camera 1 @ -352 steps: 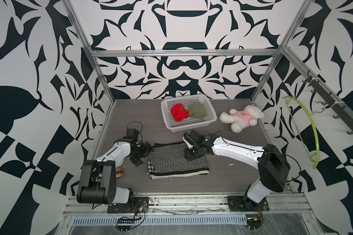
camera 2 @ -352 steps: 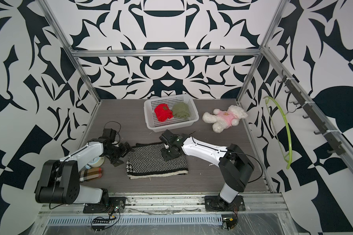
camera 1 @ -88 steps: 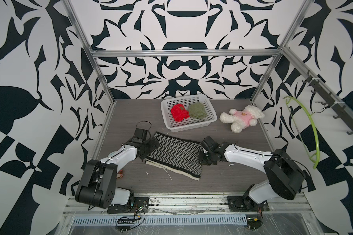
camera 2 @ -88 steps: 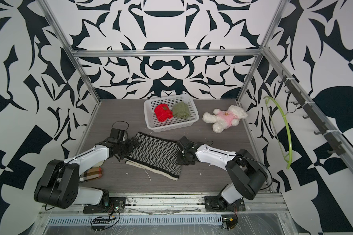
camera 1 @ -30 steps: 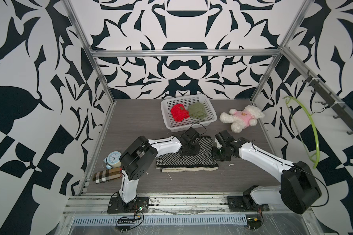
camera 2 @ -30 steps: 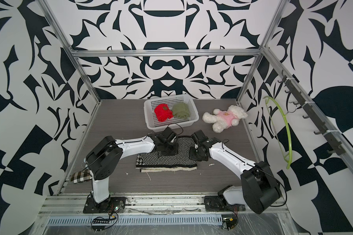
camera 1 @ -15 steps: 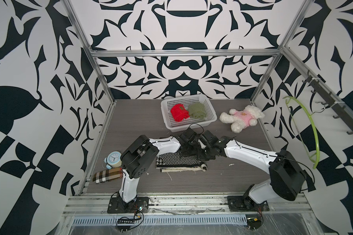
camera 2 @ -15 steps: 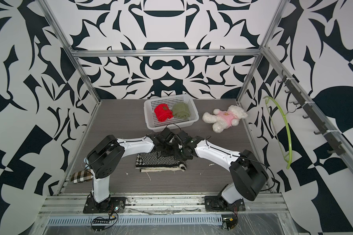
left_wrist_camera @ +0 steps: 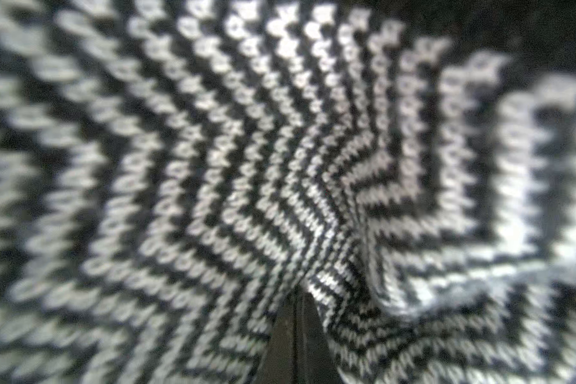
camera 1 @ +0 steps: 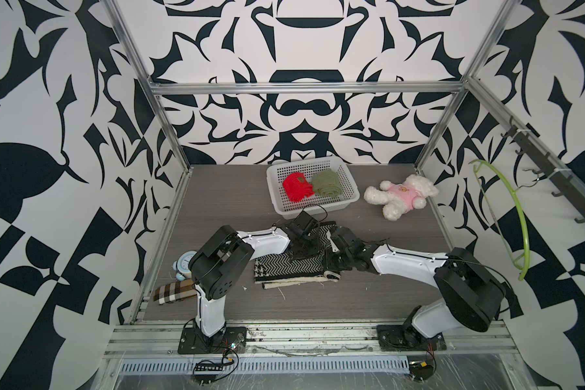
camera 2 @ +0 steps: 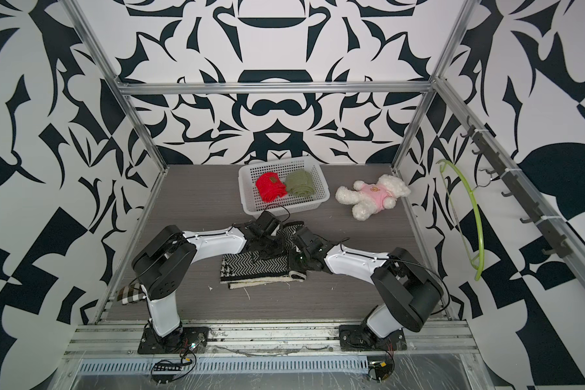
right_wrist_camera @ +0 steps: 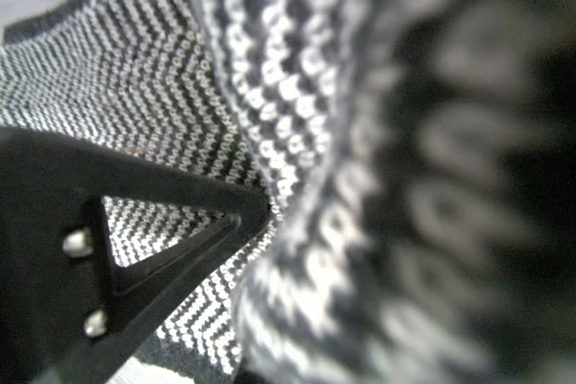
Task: Roll up the scarf and place it into the basket
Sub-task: Roll the scarf at the center of the board.
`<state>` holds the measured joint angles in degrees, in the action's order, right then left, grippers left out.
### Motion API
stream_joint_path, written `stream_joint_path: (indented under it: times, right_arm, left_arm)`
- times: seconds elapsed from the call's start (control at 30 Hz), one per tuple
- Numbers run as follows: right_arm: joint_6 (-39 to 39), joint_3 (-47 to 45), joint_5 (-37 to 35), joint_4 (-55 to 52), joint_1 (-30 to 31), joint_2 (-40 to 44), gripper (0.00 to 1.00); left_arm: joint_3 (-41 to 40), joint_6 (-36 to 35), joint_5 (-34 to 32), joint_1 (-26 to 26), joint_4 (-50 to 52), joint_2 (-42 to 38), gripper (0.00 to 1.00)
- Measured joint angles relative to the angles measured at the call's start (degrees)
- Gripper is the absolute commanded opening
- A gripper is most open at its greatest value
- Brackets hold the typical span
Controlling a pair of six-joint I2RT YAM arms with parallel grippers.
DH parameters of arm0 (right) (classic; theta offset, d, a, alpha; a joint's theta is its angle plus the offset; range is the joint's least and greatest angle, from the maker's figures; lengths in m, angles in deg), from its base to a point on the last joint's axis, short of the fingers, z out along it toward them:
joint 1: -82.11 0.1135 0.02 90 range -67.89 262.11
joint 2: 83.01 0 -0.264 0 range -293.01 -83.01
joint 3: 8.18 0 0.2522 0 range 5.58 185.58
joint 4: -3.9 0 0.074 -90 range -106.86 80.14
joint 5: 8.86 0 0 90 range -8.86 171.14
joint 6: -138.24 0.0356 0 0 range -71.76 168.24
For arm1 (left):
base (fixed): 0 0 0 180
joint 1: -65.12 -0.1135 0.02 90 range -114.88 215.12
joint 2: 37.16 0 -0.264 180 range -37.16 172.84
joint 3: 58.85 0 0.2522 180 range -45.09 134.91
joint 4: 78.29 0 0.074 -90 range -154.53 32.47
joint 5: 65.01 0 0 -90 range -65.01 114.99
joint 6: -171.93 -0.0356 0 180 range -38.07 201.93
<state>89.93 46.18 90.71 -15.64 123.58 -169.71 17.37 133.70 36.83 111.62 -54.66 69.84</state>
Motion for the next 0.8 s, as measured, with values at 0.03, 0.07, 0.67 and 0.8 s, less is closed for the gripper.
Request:
stream_joint_path:
  times: [0.03,0.07,0.67,0.8]
  right_arm:
    - [-0.02,-0.04,-0.02,0.33,0.0,0.0,0.0]
    - [-0.02,-0.07,-0.11,0.7,0.02,-0.02,0.0]
    - [-0.04,-0.09,-0.37,1.64,0.02,-0.46,0.0]
    - [-0.04,-0.09,-0.37,1.84,0.02,-0.48,0.0]
  left_arm:
    - [-0.66,-0.07,0.2,-0.04,-0.11,-0.57,0.23]
    - [-1.36,0.09,0.59,-0.09,-0.39,-1.31,0.28]
    - [-3.17,-0.24,3.21,0.87,-5.88,-4.11,0.36]
    - [-1.68,-0.39,3.98,0.87,-7.3,-1.29,0.07]
